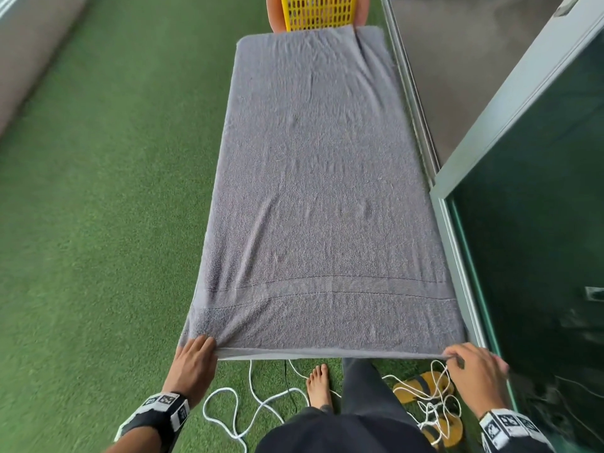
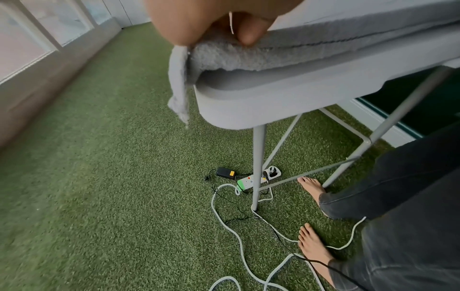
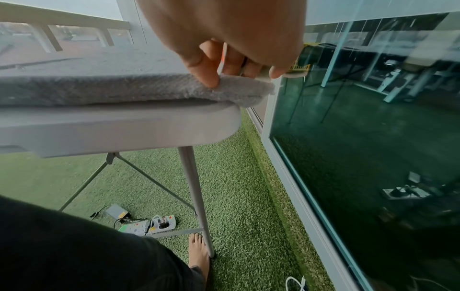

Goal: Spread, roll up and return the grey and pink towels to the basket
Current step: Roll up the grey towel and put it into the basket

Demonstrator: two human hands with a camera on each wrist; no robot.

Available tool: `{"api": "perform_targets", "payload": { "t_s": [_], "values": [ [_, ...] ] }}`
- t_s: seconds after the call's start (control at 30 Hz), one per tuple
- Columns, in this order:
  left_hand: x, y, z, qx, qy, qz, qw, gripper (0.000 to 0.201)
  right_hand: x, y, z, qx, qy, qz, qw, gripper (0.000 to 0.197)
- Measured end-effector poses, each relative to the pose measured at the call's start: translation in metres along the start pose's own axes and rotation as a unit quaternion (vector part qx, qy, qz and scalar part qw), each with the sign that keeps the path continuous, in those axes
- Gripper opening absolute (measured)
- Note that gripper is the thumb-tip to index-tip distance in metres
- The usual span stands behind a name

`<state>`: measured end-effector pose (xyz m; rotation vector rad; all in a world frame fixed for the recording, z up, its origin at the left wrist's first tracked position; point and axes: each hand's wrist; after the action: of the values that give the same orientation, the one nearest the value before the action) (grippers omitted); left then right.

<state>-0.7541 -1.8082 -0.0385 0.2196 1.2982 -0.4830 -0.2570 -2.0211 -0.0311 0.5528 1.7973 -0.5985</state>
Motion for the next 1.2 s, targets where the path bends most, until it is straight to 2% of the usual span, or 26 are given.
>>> {"api": "perform_targets", "payload": {
  "t_s": [0.13,0.27,0.33,0.43,0.53,0.6,0.7,0.8,0.9,1.0,1.07,1.13,1.2],
  "values": [
    [-0.008,0.005,0.005,0.001,-0.002,0.024,1.0,0.017,-0.005,0.003,-0.003,0.013,0.024,0.042,0.999,0.021],
    [-0.004,0.005,-0.004,-0.001,0.023,0.025,0.999,0.006,-0.009,0.019,-0.004,0.017,0.028,0.035,0.999,0.036],
    [-0.001,0.0,-0.01,-0.011,0.04,0.024,0.999,0.011,-0.01,0.022,-0.006,0.021,0.02,0.031,0.999,0.039],
    [-0.008,-0.005,-0.016,-0.059,0.061,0.014,0.996,0.017,-0.008,0.019,-0.01,0.023,0.016,0.027,0.999,0.038],
    [-0.014,-0.003,-0.023,-0.096,0.008,0.035,0.995,0.035,-0.005,0.014,-0.009,0.026,0.016,0.026,0.999,0.027],
    [-0.021,-0.003,-0.022,-0.118,-0.023,0.037,0.992,0.031,-0.004,0.013,-0.009,0.029,0.017,0.027,0.999,0.026],
    [-0.024,-0.005,-0.016,-0.142,-0.015,0.011,0.99,0.026,-0.006,0.014,-0.007,0.031,0.026,0.033,0.999,0.026],
    [-0.021,0.003,-0.017,-0.167,-0.02,0.02,0.986,0.025,-0.005,0.02,0.003,0.045,0.029,0.037,0.998,0.03],
    [-0.019,0.014,-0.016,-0.217,-0.028,-0.002,0.976,0.021,-0.006,0.034,0.004,0.059,0.036,0.014,0.998,0.025],
    [-0.019,0.024,-0.011,-0.273,0.003,-0.027,0.962,0.026,-0.008,0.042,-0.002,0.08,0.017,0.011,0.997,0.019],
    [-0.019,0.026,-0.002,-0.31,0.015,-0.004,0.951,0.031,-0.01,0.04,-0.007,0.104,0.009,0.036,0.994,0.024],
    [-0.015,0.023,0.016,-0.298,-0.002,0.045,0.954,0.031,-0.01,0.033,-0.013,0.096,0.011,0.055,0.994,0.027],
    [-0.005,0.013,0.037,-0.196,-0.025,0.051,0.979,0.033,-0.003,0.021,-0.014,0.024,0.024,0.031,0.999,0.029]
  ]
}}
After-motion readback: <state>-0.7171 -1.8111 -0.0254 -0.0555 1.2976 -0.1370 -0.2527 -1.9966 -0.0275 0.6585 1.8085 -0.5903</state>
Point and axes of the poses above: each hand's wrist, its own y-axis towards the middle knuckle, its own x-axis out of the palm, z = x × y, and after that the axes turned 2 degrees about z, right-handed
